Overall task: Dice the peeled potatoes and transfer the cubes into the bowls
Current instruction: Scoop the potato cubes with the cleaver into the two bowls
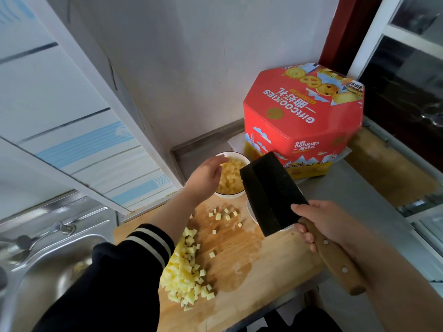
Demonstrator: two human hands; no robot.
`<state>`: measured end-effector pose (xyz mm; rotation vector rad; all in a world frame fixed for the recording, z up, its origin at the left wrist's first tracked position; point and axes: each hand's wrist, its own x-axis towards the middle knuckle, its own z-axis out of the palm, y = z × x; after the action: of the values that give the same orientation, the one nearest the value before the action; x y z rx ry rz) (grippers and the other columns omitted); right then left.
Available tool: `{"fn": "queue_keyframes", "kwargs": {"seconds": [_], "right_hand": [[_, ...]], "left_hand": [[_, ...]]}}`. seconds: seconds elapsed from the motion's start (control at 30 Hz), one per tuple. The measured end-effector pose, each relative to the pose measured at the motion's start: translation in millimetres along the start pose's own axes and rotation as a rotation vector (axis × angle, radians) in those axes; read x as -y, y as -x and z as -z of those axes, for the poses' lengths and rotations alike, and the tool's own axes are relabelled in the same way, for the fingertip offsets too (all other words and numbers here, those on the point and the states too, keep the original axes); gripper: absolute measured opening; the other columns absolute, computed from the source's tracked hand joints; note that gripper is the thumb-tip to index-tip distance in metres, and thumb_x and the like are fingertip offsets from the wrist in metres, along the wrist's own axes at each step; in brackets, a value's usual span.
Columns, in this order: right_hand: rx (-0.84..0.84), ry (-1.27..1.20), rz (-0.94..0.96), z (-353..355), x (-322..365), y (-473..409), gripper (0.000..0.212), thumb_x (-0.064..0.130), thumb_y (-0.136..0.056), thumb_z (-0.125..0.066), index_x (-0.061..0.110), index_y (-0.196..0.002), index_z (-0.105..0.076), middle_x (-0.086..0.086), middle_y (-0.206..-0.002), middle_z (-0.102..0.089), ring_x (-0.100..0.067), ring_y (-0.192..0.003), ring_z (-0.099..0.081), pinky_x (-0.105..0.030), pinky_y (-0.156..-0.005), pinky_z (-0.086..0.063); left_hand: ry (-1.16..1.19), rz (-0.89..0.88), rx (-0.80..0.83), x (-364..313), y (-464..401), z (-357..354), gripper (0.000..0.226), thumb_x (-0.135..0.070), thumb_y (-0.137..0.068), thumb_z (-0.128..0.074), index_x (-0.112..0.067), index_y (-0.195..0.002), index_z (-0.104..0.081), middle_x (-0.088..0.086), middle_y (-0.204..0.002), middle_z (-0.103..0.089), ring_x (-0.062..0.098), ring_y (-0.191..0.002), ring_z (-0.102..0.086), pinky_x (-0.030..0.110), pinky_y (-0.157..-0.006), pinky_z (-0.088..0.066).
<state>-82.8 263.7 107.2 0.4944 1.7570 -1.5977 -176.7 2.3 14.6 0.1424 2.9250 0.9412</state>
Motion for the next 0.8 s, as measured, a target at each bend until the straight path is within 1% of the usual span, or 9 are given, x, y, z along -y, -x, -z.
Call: {"fn": "queue_keyframes", "kwargs": {"seconds": [0.1, 0.17, 0.2, 0.37, 0.5, 0.57, 0.63, 0.7, 0.8], "right_hand": [[0.003, -0.021, 0.031, -6.8, -3.6, 2.6, 0.021, 0.020, -0.099, -0.053, 0.007, -0.084, -0.045, -0.007, -0.052, -0.049, -0.012, -0.036, -0.044, -0.022, -0.037, -0.040], [0.002, -0.017, 0.053, -13.6, -6.8, 4.5, 0.022, 0.022, -0.098, -0.055, 0.007, -0.085, -0.046, -0.007, -0.053, -0.049, -0.013, -0.037, -0.044, -0.023, -0.036, -0.041], [0.000, 0.012, 0.074, -17.1, -8.9, 6.1, 0.025, 0.024, -0.097, -0.056, 0.006, -0.083, -0.047, -0.007, -0.054, -0.050, -0.013, -0.037, -0.045, -0.024, -0.037, -0.042], [-0.100, 0.487, 0.284, -38.3, -38.5, 15.5, 0.032, 0.036, -0.095, -0.058, 0.011, -0.076, -0.056, -0.002, -0.053, -0.055, -0.015, -0.046, -0.052, -0.030, -0.047, -0.046], [-0.156, 0.768, 0.340, -55.9, -74.3, 19.4, 0.038, 0.058, -0.090, -0.048, 0.023, -0.086, -0.062, 0.001, -0.069, -0.062, -0.007, -0.065, -0.059, -0.033, -0.068, -0.052], [-0.119, 0.866, 0.345, -65.7, -85.2, 24.7, 0.036, 0.059, -0.093, -0.041, 0.034, -0.110, -0.060, 0.008, -0.083, -0.064, -0.003, -0.075, -0.060, -0.023, -0.071, -0.050], [-0.158, 0.998, 0.398, -71.6, -99.2, 22.1, 0.048, 0.058, -0.095, -0.034, 0.040, -0.139, -0.041, 0.012, -0.099, -0.057, -0.004, -0.088, -0.058, -0.020, -0.076, -0.047], [-0.223, 1.161, 0.401, -77.6, -114.2, 17.8, 0.059, 0.057, -0.096, -0.032, 0.041, -0.151, -0.019, 0.008, -0.100, -0.049, -0.007, -0.080, -0.054, -0.020, -0.071, -0.046], [-0.316, 1.190, 0.455, -83.2, -133.3, 9.5, 0.065, 0.050, -0.093, -0.051, 0.036, -0.151, -0.026, 0.003, -0.087, -0.045, -0.005, -0.054, -0.037, -0.017, -0.051, -0.034]], "left_hand": [[-0.061, -0.191, -0.124, -7.3, 28.9, 8.3, 0.041, -0.033, -0.105, -0.033, -0.022, -0.143, -0.047, -0.003, -0.147, -0.047, 0.014, -0.136, -0.040, 0.033, -0.113, -0.030], [-0.192, -0.367, -0.071, -8.4, 50.0, 6.7, 0.051, -0.043, -0.104, -0.024, -0.021, -0.146, -0.043, -0.003, -0.152, -0.042, 0.014, -0.143, -0.030, 0.036, -0.117, -0.019], [-0.209, -0.370, -0.053, -7.1, 60.0, 4.1, 0.054, -0.045, -0.103, -0.022, -0.021, -0.146, -0.043, -0.003, -0.152, -0.042, 0.014, -0.144, -0.028, 0.036, -0.118, -0.016], [0.016, 0.184, -0.316, 42.5, 114.0, 7.1, 0.050, -0.046, -0.103, -0.026, -0.022, -0.139, -0.051, -0.001, -0.144, -0.049, 0.017, -0.137, -0.038, 0.039, -0.114, -0.029], [-0.180, 0.311, -0.086, 88.3, 132.3, 10.1, 0.051, -0.047, -0.104, -0.030, -0.026, -0.150, -0.034, -0.002, -0.159, -0.027, 0.023, -0.148, -0.019, 0.046, -0.118, -0.020], [-0.267, 0.331, 0.048, 98.4, 123.2, 9.8, 0.056, -0.050, -0.103, -0.026, -0.029, -0.155, -0.022, -0.005, -0.163, -0.014, 0.021, -0.150, -0.008, 0.046, -0.119, -0.013], [-0.307, 0.324, 0.123, 102.1, 111.0, 9.0, 0.060, -0.055, -0.101, -0.022, -0.030, -0.156, -0.016, -0.005, -0.163, -0.011, 0.021, -0.151, -0.006, 0.046, -0.120, -0.011], [-0.295, 0.353, 0.172, 105.3, 101.1, 7.1, 0.062, -0.057, -0.101, -0.021, -0.029, -0.156, -0.014, -0.005, -0.164, -0.011, 0.022, -0.150, -0.007, 0.046, -0.120, -0.012], [-0.246, 0.383, 0.201, 105.4, 95.4, 1.2, 0.064, -0.056, -0.101, -0.022, -0.024, -0.156, -0.016, -0.004, -0.164, -0.011, 0.023, -0.150, -0.013, 0.045, -0.119, -0.017]]}}
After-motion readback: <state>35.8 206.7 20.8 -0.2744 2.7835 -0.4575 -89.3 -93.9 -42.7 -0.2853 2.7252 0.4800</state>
